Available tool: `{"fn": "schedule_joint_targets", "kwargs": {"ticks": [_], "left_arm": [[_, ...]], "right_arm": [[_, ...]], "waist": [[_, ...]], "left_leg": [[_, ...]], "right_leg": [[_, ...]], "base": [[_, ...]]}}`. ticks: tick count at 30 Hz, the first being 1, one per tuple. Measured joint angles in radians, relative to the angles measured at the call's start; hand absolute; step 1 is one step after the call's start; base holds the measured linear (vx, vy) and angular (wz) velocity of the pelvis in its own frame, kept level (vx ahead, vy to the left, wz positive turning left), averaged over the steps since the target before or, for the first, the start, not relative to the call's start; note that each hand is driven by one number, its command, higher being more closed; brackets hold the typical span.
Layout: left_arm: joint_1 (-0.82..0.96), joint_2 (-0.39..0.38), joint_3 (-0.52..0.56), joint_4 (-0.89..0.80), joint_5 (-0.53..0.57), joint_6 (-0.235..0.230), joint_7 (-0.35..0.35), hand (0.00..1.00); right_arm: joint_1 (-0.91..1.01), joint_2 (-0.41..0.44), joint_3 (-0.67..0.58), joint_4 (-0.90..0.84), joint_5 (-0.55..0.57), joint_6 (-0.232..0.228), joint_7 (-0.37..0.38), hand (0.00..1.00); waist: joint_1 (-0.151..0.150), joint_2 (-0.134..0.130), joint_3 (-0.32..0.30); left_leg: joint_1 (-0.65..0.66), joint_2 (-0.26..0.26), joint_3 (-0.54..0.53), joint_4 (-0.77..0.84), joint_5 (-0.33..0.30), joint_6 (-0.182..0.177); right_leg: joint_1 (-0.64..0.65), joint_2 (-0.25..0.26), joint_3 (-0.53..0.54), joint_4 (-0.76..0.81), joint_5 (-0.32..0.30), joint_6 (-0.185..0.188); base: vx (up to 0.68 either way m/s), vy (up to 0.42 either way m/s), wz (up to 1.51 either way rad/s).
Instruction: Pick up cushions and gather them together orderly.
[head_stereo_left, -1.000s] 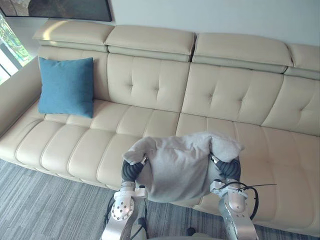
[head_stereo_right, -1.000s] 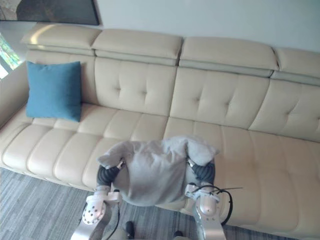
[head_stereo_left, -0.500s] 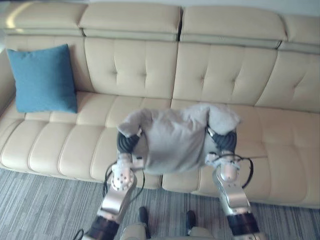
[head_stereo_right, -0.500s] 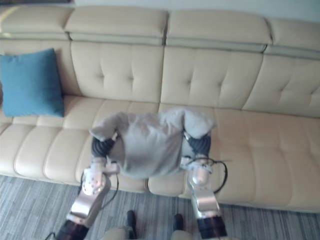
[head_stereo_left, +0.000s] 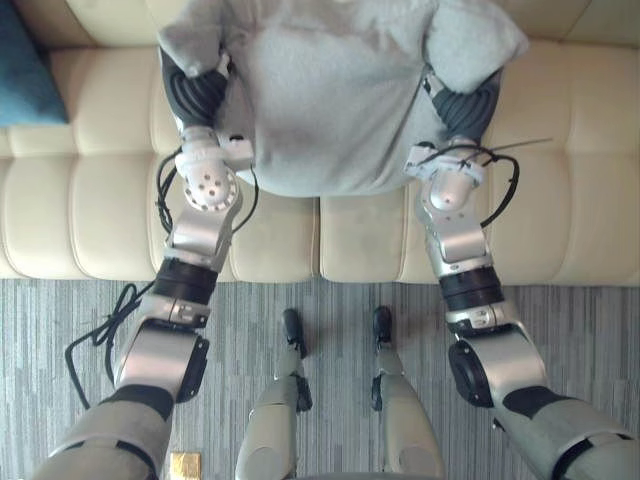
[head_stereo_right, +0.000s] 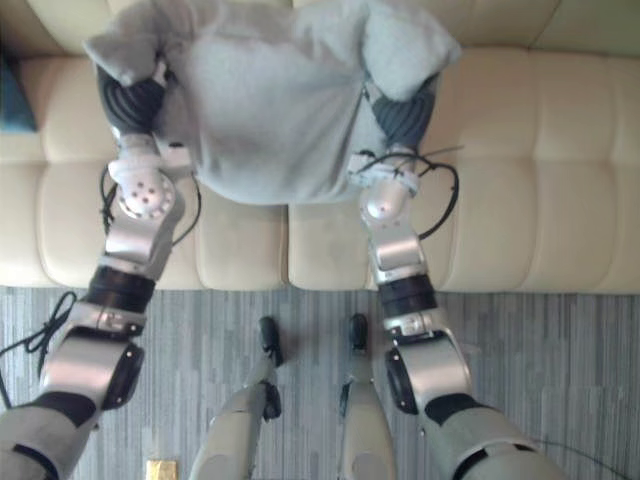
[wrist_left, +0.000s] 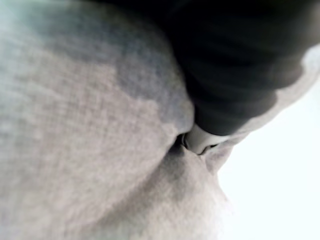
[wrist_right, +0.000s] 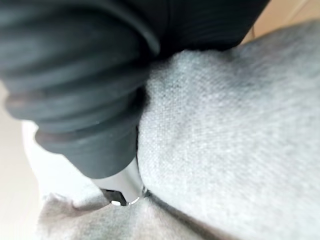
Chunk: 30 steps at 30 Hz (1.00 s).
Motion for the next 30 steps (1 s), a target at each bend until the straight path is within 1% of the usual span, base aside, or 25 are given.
{"fn": "schedule_joint_targets", "kwargs": {"ticks": [1, 2, 3, 4, 7, 9, 13, 15, 16, 18, 21, 24, 26, 28, 30], "left_arm": [[-0.022, 0.001, 0.012, 0.009, -0.001, -0.005, 0.000, 1.00], [-0.054, 0.008, 0.023, 0.028, -0.001, -0.019, 0.001, 0.00], [-0.074, 0.013, 0.027, 0.040, -0.001, -0.026, 0.001, 0.00], [-0.109, 0.020, 0.035, 0.058, -0.001, -0.032, 0.001, 0.00], [-0.169, 0.033, 0.056, 0.096, -0.014, -0.033, 0.002, 0.00], [-0.182, 0.034, 0.074, 0.102, -0.018, -0.033, 0.002, 0.00], [-0.213, 0.037, 0.098, 0.107, -0.027, -0.031, 0.003, 0.00], [-0.246, 0.040, 0.102, 0.139, -0.060, -0.028, 0.002, 0.00], [-0.255, 0.050, 0.103, 0.147, -0.084, -0.026, 0.000, 0.00], [-0.262, 0.064, 0.104, 0.156, -0.107, -0.026, -0.001, 0.00], [-0.298, 0.110, 0.130, 0.222, -0.242, -0.024, -0.031, 0.00], [-0.313, 0.185, 0.149, 0.268, -0.353, -0.023, -0.075, 0.00], [-0.315, 0.229, 0.159, 0.272, -0.393, -0.022, -0.100, 0.00], [-0.295, 0.262, 0.172, 0.269, -0.396, -0.023, -0.116, 0.00], [-0.243, 0.276, 0.215, 0.254, -0.411, -0.025, -0.118, 0.00]], "right_arm": [[-0.023, 0.000, -0.001, 0.008, 0.000, -0.002, -0.003, 1.00], [-0.060, -0.001, -0.011, 0.024, 0.000, -0.008, -0.004, 1.00], [-0.081, -0.002, -0.019, 0.029, 0.001, -0.008, -0.004, 1.00], [-0.112, -0.008, -0.026, 0.038, 0.001, -0.009, -0.005, 0.00], [-0.154, -0.035, -0.028, 0.061, 0.006, -0.024, -0.023, 0.00], [-0.166, -0.042, -0.052, 0.061, 0.021, -0.031, -0.026, 0.00], [-0.176, -0.075, -0.073, 0.061, 0.048, -0.028, -0.041, 0.00], [-0.196, -0.103, -0.101, 0.078, 0.090, -0.019, -0.039, 0.00], [-0.222, -0.129, -0.108, 0.108, 0.125, -0.014, -0.037, 0.00], [-0.233, -0.151, -0.111, 0.110, 0.161, -0.009, -0.032, 0.00], [-0.237, -0.193, -0.151, 0.137, 0.260, 0.000, -0.005, 0.00], [-0.248, -0.246, -0.151, 0.185, 0.347, 0.025, 0.030, 0.00], [-0.254, -0.285, -0.143, 0.185, 0.382, 0.030, 0.055, 0.00], [-0.253, -0.311, -0.143, 0.185, 0.397, 0.032, 0.073, 0.00], [-0.240, -0.320, -0.140, 0.176, 0.396, 0.033, 0.078, 0.00]], "waist": [[0.000, -0.001, 0.014], [0.000, 0.000, 0.019], [0.000, 0.000, 0.020], [0.000, 0.000, 0.020], [0.002, -0.001, 0.029], [0.003, -0.001, 0.038], [0.010, -0.001, 0.038], [0.009, -0.001, 0.038], [0.009, -0.001, 0.038], [0.009, -0.001, 0.038], [0.008, -0.001, 0.038], [0.008, -0.001, 0.038], [0.011, -0.001, 0.038], [0.013, -0.001, 0.038], [0.012, 0.000, 0.038]], "left_leg": [[-0.001, -0.001, 0.000, -0.004, 0.001, -0.002], [-0.010, -0.002, -0.002, -0.015, 0.008, -0.002], [-0.021, -0.002, -0.005, -0.015, 0.009, -0.002], [-0.038, -0.002, -0.005, -0.015, 0.011, -0.002], [-0.061, -0.002, -0.007, -0.015, 0.014, -0.002], [-0.066, -0.002, -0.010, -0.015, 0.014, -0.002], [-0.082, -0.002, -0.018, -0.015, 0.017, -0.004], [-0.086, 0.001, -0.031, -0.015, 0.020, -0.006], [-0.086, 0.002, -0.034, -0.015, 0.020, -0.006], [-0.086, 0.001, -0.035, -0.015, 0.020, -0.006], [-0.076, 0.002, -0.045, -0.015, 0.021, -0.006], [-0.049, 0.001, -0.052, -0.015, 0.021, -0.006], [-0.035, 0.000, -0.059, -0.015, 0.020, -0.006], [-0.020, 0.000, -0.064, -0.015, 0.020, -0.006], [-0.006, -0.003, -0.067, -0.015, 0.020, -0.006]], "right_leg": [[-0.005, 0.000, 0.004, 0.000, 0.000, 0.000], [-0.022, 0.001, 0.009, 0.000, 0.004, 0.001], [-0.032, 0.001, 0.010, 0.000, 0.006, 0.000], [-0.051, 0.001, 0.012, 0.000, 0.011, -0.001], [-0.074, 0.001, 0.016, 0.000, 0.015, -0.002], [-0.076, 0.001, 0.014, 0.000, 0.015, -0.002], [-0.089, 0.001, 0.010, 0.000, 0.015, -0.002], [-0.087, 0.003, -0.004, 0.000, 0.016, -0.003], [-0.084, 0.003, -0.008, 0.000, 0.016, -0.004], [-0.083, 0.003, -0.010, 0.000, 0.016, -0.004], [-0.066, 0.002, -0.026, 0.000, 0.016, -0.004], [-0.036, 0.001, -0.034, 0.002, 0.016, -0.004], [-0.019, 0.000, -0.044, 0.003, 0.016, -0.004], [-0.002, -0.001, -0.051, 0.004, 0.016, -0.004], [0.013, -0.003, -0.051, 0.000, 0.016, -0.004]], "base": [[-0.02, 0.019, -0.14], [-0.01, 0.011, -0.10], [-0.01, 0.014, -0.06], [0.00, 0.000, 0.00], [0.00, 0.011, 0.01], [-0.01, 0.029, 0.04], [0.00, 0.009, 0.03], [-0.01, 0.017, 0.13], [-0.01, 0.018, 0.08], [-0.01, 0.012, 0.04], [-0.01, 0.013, 0.08], [0.00, 0.010, 0.06], [0.00, 0.010, 0.08], [-0.01, 0.011, 0.09], [-0.01, 0.006, 0.03]]}}
